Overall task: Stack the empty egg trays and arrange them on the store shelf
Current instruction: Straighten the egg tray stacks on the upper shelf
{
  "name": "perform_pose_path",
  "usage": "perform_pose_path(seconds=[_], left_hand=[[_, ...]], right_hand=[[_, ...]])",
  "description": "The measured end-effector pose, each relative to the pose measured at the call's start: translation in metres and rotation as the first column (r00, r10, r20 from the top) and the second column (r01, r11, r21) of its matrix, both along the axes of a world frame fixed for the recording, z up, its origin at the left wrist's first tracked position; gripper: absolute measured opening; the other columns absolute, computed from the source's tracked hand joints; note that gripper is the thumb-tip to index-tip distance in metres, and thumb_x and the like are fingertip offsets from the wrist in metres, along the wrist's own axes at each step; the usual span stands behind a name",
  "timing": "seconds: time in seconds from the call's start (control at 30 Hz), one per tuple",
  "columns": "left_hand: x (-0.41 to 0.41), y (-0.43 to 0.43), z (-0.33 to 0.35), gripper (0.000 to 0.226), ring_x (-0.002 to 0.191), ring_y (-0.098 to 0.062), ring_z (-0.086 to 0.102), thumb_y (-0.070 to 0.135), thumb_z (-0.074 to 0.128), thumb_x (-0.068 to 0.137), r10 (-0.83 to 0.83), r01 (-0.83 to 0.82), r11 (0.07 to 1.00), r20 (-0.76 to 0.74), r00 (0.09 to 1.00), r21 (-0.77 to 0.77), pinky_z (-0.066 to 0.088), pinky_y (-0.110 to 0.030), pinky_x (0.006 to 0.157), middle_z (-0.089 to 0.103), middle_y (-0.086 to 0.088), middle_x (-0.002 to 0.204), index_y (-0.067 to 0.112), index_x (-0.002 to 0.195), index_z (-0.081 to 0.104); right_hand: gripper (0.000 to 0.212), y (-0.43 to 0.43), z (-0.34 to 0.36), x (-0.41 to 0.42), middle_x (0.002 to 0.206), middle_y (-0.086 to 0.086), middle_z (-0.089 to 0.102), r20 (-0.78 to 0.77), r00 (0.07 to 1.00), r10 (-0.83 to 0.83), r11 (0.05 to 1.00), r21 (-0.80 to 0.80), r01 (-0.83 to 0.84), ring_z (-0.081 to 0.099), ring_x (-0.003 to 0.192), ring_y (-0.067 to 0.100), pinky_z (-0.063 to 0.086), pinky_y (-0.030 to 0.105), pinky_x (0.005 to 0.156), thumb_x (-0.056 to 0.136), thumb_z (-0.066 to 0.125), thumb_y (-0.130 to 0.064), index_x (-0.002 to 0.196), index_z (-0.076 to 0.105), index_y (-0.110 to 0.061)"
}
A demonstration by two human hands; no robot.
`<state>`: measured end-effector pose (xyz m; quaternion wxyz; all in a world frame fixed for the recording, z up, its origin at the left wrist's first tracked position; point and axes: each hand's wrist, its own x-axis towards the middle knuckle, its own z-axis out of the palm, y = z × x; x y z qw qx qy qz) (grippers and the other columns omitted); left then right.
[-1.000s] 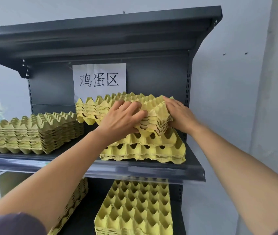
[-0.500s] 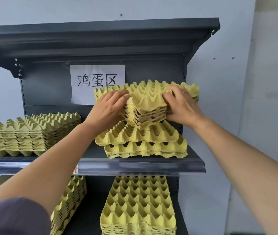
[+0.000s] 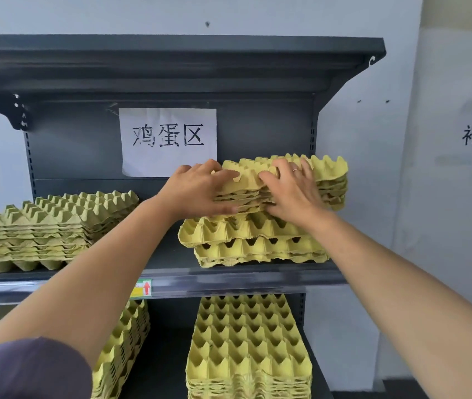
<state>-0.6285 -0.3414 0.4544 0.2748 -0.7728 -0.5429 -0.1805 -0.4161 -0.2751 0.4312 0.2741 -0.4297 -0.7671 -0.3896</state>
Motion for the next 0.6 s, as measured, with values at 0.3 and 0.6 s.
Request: perform_pose_path(seconds=[0.3,0.6], left_hand=[[-0.044,0.034,-0.019,0.066,0.130,-0.025,0.034,0.045,0.059,0.087,0.122,-0.121,0.992,-0.011,0.992,0.039,0.032,-0.039,0.103,0.030,-0.001,0.144,0.036,0.144,0.027],[-0.051,0.046,-0.049,0.069,0.132,-0.025,0.023,0.034,0.063,0.087,-0.019,0.041,0.979,0.113,0.993,-0.199,0.034,-0.043,0.107,0.025,-0.002,0.148,0.032,0.146,0.026]], right_hand=[[0.059,0.008,-0.010,-0.055,0.135,0.014,0.039,0.007,0.999,-0.046,0.999,-0.018,0.047,0.045,0.120,0.031,0.014,0.057,0.112,0.079,0.074,-0.030,0.130,0.045,-0.019],[0.062,0.013,-0.022,-0.039,0.150,0.004,0.028,0.076,0.997,0.030,0.966,-0.258,-0.010,0.036,0.131,0.028,0.029,0.050,0.107,0.085,0.062,-0.049,0.140,0.039,-0.030]])
